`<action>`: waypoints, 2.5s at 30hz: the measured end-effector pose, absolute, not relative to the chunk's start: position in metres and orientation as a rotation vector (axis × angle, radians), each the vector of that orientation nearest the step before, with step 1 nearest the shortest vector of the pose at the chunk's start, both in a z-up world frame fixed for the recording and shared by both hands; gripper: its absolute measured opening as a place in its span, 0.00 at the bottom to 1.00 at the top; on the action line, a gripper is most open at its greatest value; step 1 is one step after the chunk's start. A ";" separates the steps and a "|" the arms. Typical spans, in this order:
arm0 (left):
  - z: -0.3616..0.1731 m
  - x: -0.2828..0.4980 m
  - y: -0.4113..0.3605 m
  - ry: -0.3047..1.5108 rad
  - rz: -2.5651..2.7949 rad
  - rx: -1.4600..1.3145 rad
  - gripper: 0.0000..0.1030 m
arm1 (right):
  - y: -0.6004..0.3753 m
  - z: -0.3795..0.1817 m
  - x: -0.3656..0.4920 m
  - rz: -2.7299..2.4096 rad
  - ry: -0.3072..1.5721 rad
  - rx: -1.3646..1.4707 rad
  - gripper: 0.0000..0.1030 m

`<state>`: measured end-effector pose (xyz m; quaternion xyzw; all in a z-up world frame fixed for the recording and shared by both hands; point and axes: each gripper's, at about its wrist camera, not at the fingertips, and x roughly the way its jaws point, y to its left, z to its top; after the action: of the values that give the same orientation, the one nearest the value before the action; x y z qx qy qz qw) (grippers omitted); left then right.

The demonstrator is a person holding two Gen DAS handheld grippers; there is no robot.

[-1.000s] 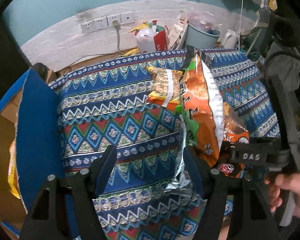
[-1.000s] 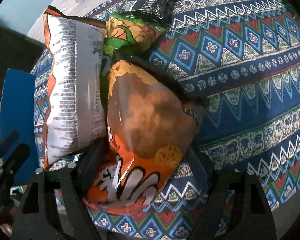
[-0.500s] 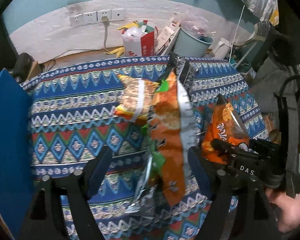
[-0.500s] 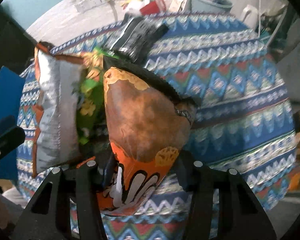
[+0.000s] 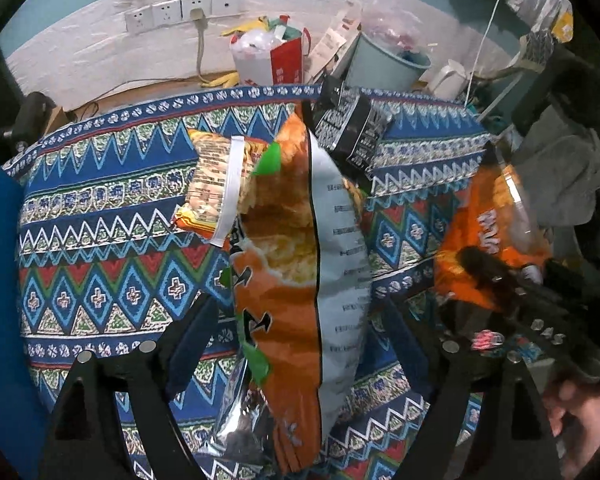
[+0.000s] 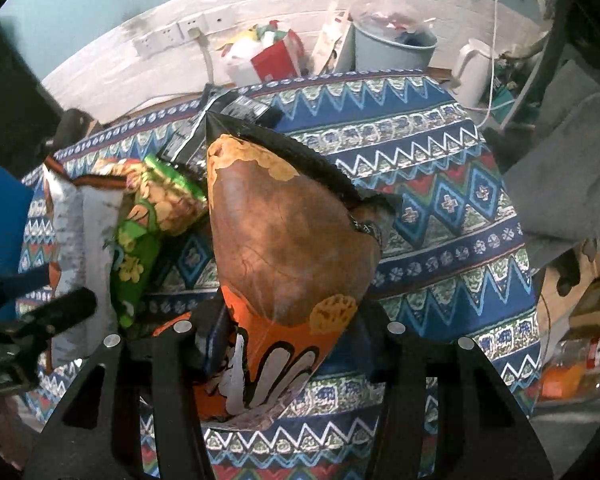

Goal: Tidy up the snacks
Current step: 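Grasp the orange-silver chip bag with the left tool while the right tool grasps the brown-orange bag, then lift both bags and carry them over the cardboard box with both tools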

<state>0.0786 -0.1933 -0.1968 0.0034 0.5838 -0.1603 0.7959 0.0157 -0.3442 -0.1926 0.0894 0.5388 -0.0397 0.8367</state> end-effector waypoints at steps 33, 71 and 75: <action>-0.125 0.055 -0.129 0.990 -0.322 0.095 0.34 | -0.286 -0.126 0.025 0.062 0.950 0.057 0.48; -0.067 0.017 0.021 0.843 -0.124 -0.024 0.34 | -0.119 -0.070 0.045 0.361 0.857 -0.046 0.48; -0.066 0.014 0.040 0.838 -0.100 -0.049 0.34 | -0.098 -0.067 0.049 0.392 0.857 -0.048 0.49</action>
<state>0.0137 0.0397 -0.0659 -0.0239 0.4065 -0.0485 0.9121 0.0491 -0.0982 -0.0670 -0.0230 0.4127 0.1890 0.8907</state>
